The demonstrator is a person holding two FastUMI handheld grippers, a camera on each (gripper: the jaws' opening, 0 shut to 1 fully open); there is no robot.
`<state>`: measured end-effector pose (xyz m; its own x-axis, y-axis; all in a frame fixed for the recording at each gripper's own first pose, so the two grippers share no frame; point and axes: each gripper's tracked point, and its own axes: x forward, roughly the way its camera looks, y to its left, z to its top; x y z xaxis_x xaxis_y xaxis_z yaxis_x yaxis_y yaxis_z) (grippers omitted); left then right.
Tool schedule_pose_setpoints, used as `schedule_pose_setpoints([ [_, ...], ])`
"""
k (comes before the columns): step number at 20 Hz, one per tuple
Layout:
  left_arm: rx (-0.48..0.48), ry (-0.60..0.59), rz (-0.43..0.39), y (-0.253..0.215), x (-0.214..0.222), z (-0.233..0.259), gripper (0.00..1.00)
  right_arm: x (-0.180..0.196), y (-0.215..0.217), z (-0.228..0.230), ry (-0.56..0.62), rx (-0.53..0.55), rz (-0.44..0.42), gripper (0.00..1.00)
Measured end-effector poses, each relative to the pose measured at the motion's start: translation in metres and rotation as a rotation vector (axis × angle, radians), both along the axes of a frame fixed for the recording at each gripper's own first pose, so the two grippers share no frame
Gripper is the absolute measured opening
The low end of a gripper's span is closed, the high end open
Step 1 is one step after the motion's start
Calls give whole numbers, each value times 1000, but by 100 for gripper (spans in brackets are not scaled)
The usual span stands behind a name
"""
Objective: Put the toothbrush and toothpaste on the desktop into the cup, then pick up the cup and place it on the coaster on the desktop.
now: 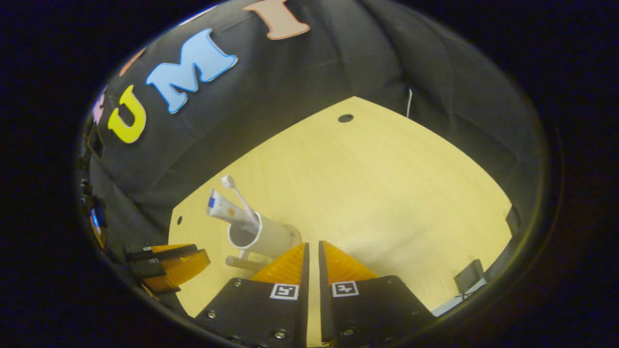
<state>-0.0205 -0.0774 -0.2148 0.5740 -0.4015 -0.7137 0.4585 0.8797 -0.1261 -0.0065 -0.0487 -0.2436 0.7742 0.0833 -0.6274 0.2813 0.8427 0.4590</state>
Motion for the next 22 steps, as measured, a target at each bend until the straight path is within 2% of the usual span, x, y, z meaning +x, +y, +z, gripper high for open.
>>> schedule_pose_setpoints([
  [3,-82,-122,105,31,-6,38,34,12,17,38,-102,-101,76,11],
  [5,-142,-252,210,62,-6,70,34,20,27,87,-233,-208,130,10],
  [8,-210,-391,294,84,-9,111,34,22,44,141,-378,-288,167,11],
  [11,-222,-510,390,106,-22,131,36,25,57,174,-484,-345,189,11],
  [13,-245,-584,440,122,-28,147,33,22,61,195,-553,-396,190,10],
  [16,-240,-670,479,139,-32,162,33,20,66,214,-615,-431,180,10],
  [19,-236,-680,478,141,-35,168,37,19,68,215,-617,-440,181,10],
  [22,-239,-683,476,142,-35,170,37,17,69,217,-615,-446,175,10],
])
